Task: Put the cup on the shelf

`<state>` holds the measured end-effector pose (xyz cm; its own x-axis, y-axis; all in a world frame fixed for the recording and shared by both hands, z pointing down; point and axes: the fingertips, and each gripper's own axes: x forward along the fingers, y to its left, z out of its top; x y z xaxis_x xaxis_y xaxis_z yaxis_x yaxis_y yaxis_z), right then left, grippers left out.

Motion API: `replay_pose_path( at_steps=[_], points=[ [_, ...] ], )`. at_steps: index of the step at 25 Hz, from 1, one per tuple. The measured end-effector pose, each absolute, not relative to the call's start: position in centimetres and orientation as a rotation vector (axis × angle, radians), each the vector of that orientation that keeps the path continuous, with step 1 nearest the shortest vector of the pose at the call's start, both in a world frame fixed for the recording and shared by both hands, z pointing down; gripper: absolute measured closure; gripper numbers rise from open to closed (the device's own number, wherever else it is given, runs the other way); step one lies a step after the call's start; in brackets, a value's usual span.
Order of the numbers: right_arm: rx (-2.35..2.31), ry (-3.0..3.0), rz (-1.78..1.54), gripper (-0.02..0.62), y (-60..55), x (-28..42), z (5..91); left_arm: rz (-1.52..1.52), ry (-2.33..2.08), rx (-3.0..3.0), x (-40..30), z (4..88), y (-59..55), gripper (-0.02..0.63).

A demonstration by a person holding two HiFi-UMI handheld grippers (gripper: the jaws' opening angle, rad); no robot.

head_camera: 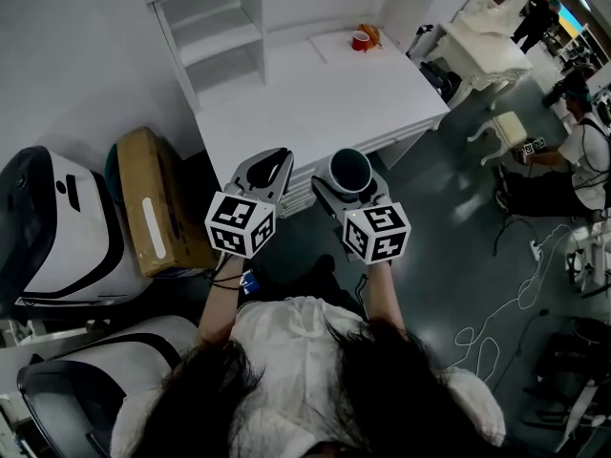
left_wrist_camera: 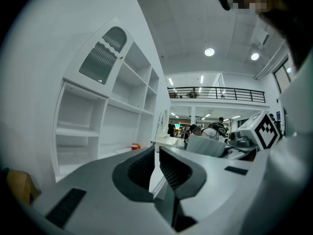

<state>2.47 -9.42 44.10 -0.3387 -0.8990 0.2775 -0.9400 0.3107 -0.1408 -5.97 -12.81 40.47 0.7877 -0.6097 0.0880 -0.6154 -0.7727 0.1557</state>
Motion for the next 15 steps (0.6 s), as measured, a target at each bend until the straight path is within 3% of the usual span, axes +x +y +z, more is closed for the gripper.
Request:
replay_pose_path(
  at_steps=[15],
  points=[
    [1.604,-2.470,0.352,0.235,-17.0,15.0,43.5,0.022,-1.086,2.775,6.4,39.9,-19.4,0.581]
  ],
)
